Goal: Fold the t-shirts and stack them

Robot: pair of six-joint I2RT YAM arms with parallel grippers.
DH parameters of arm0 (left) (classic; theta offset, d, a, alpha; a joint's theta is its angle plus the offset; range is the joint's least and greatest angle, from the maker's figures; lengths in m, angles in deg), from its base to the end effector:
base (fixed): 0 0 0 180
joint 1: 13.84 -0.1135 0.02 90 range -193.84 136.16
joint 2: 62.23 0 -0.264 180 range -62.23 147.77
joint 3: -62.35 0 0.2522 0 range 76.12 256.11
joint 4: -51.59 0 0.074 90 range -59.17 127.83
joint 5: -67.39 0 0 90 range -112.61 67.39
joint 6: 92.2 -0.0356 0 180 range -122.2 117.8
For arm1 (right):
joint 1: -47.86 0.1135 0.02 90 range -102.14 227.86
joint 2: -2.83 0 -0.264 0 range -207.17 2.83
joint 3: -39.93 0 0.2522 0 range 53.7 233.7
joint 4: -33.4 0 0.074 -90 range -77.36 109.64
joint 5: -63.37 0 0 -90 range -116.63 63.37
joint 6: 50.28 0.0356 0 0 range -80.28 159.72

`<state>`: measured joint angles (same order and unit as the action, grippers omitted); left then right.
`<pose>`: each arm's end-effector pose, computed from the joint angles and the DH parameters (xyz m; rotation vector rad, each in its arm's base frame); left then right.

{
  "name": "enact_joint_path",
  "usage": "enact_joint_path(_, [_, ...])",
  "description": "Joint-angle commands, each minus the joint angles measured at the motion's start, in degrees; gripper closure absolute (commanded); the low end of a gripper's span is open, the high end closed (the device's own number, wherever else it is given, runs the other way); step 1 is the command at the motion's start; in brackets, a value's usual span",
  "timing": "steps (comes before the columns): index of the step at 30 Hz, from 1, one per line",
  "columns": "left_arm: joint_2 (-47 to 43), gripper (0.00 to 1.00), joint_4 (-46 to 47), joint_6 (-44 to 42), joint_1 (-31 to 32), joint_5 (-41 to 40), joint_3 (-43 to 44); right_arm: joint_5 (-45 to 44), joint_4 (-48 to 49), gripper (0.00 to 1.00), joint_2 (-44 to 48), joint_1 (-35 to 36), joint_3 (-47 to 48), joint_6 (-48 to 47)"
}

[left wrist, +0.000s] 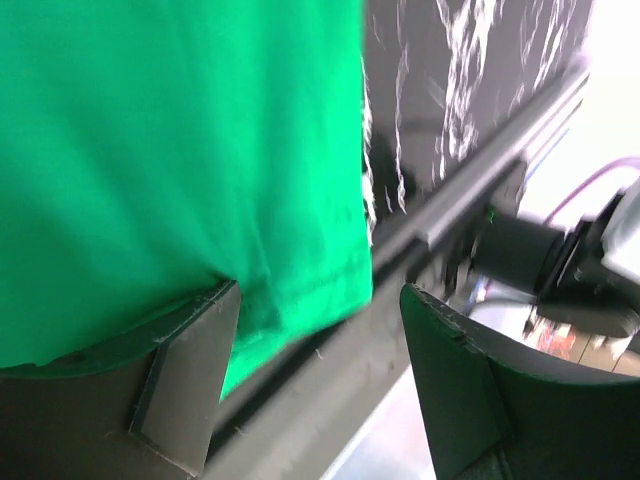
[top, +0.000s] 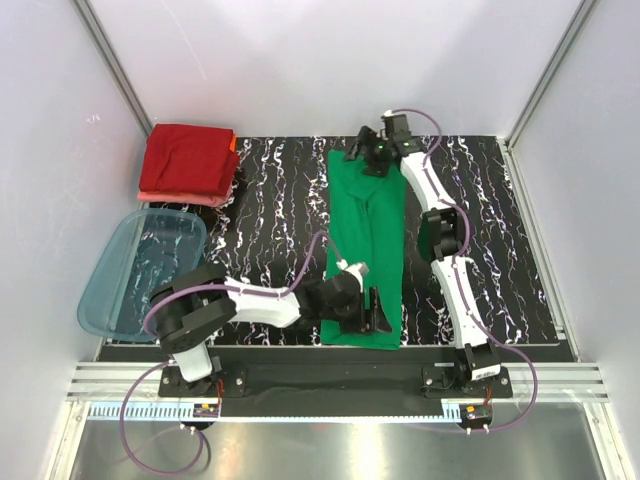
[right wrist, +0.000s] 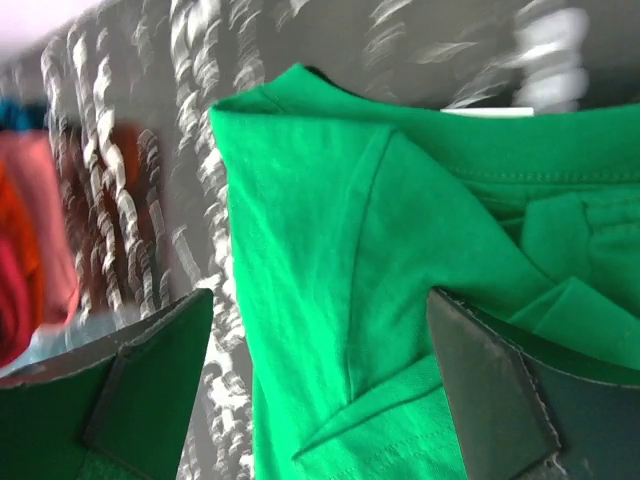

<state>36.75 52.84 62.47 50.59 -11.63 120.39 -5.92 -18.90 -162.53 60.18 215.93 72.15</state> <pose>0.1387 -0.3056 0.1394 0.1144 2.6581 -1.2368 0.5869 0.1411 0.1555 0.2225 2.3680 0.8055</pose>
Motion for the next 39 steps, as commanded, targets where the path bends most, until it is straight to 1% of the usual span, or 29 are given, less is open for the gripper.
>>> enact_joint_path(1, [-2.6, 0.27, -16.4, 1.0, 3.8, 2.5, 2.5, 2.7, 2.4, 0.05, -1.3, 1.2, -6.2, 0.4])
enact_joint_path(3, [-6.0, 0.26, -23.7, 0.6, 5.9, -1.3, 2.8, 2.8, 4.2, 0.05, -1.5, 1.3, -6.4, 0.5])
enact_joint_path(6, [-13.7, 0.26, -29.0, 1.9, 9.2, -4.6, 0.7, 6.9, 6.2, 0.03, -5.8, 1.3, 1.0, 1.5])
enact_joint_path(7, [-18.0, 0.26, -30.9, 2.0, 9.8, -5.9, 0.6, 8.3, 10.6, 0.02, -5.9, 1.3, 1.0, 2.4])
enact_joint_path(8, [-20.1, 0.25, -33.4, 1.8, 10.6, -9.5, 1.0, 11.2, 13.5, 0.01, -5.2, 1.3, -0.1, 2.8])
enact_joint_path(9, [-22.2, 0.25, -39.0, 1.6, 10.6, -10.8, 1.5, 11.5, 15.7, 0.0, -4.8, 1.5, -1.0, 3.2])
enact_joint_path(10, [-26.2, 0.23, -41.8, 0.3, 10.6, -14.1, 3.1, 11.4, 17.0, 0.0, -4.5, 1.6, -0.9, 2.8])
enact_joint_path(11, [-27.7, 0.21, -44.2, -0.8, 10.5, -20.2, 3.9, 11.9, 17.2, 0.0, -3.9, 1.6, -0.3, 2.6])
enact_joint_path(13, [-30.9, 0.17, -48.9, -3.5, 9.7, -24.9, 5.1, 12.8, 17.6, 0.0, -2.4, 1.7, 0.0, 2.1])
enact_joint_path(15, [-32.0, 0.17, -50.0, -4.5, 6.2, -26.2, 4.6, 12.9, 17.6, 0.0, 2.6, 1.7, -1.7, 1.2])
enact_joint_path(16, [-33.5, 0.17, -50.1, -4.1, 5.1, -26.2, 3.8, 12.7, 17.5, 0.0, 4.9, 1.7, -5.1, 0.0])
enact_joint_path(18, [-35.5, 0.2, -49.0, -2.6, 5.2, -29.8, 2.5, 11.3, 16.6, 0.0, 12.1, 1.6, -8.7, -2.1])
enact_joint_path(21, [-37.9, 0.2, -47.2, -1.8, 6.3, -34.4, -0.5, 6.8, 11.7, 0.0, 21.5, 1.6, -14.5, -7.4])
enact_joint_path(22, [-37.7, 0.19, -47.2, -1.9, 6.3, -36.0, -1.0, 4.6, 9.8, 0.0, 24.3, 1.5, -18.8, -9.3])
enact_joint_path(23, [-37.5, 0.17, -47.3, -2.1, 6.3, -36.7, -1.2, 3.2, 9.1, 0.0, 30.2, 1.5, -21.5, -10.1])
enact_joint_path(24, [-37.4, 0.11, -47.3, -2.2, 6.4, -37.3, -1.3, 1.9, 8.6, 0.0, 33.6, 1.5, -28.9, -11.1])
enact_joint_path(25, [-37.2, 0.05, -47.3, -1.6, 6.4, -38.2, -1.7, -0.6, 8.7, 0.0, 37.1, 1.5, -33.3, -11.5])
enact_joint_path(26, [-37.3, 0.01, -46.4, -0.9, 6.4, -38.7, -2.3, -2.2, 8.7, 0.0, 44.2, 1.5, -37.9, -11.5])
enact_joint_path(27, [-37.5, 0.01, -45.7, -0.6, 6.3, -38.9, -3.1, -4.2, 8.8, 0.0, 47.8, 1.5, -42.7, -11.2])
enact_joint_path(28, [-38.3, 0.01, -45.0, 1.2, 6.2, -39.2, -5.2, -6.7, 9.0, 0.0, 51.2, 1.6, -52.6, -9.7])
enact_joint_path(29, [-38.9, 0.01, -44.1, 1.9, 5.8, -38.8, -6.4, -7.3, 9.1, 0.0, 57.9, 1.6, -57.7, -8.8])
enact_joint_path(30, [-39.5, 0.01, -41.6, 2.0, 5.4, -38.1, -8.4, -8.0, 9.1, 0.0, 61.1, 1.6, -67.6, -6.9])
enact_joint_path(31, [-40.6, 0.01, -40.2, 0.7, 5.0, -37.2, -9.3, -9.7, 9.1, 0.01, 64.3, 1.7, -72.8, -5.5])
enact_joint_path(32, [-41.1, 0.01, -38.4, -0.5, 4.9, -36.7, -10.0, -10.9, 9.2, 0.0, 70.8, 1.7, -78.1, -4.3])
enact_joint_path(33, [-41.6, 0.01, -35.6, -1.8, 4.8, -36.2, -11.3, -12.1, 9.3, 0.01, 73.9, 1.9, -88.1, -1.2])
enact_joint_path(35, [-41.9, 0.01, -34.3, -3.6, 4.6, -35.9, -11.9, -16.0, 9.6, 0.0, 81.9, 2.2, -97.7, 1.9])
enact_joint_path(36, [-41.8, 0.01, -34.0, -3.8, 4.4, -36.1, -12.4, -16.6, 9.8, 0.0, 84.2, 2.3, -105.6, 4.2])
enact_joint_path(38, [-40.7, 0.01, -33.3, -4.0, 4.0, -36.0, -13.1, -16.8, 9.8, 0.0, 89.7, 2.3, -112.2, 6.1])
enact_joint_path(39, [-40.3, 0.01, -31.8, -4.1, 3.9, -35.7, -13.8, -16.8, 9.9, 0.0, 91.5, 2.4, -118.0, 8.1])
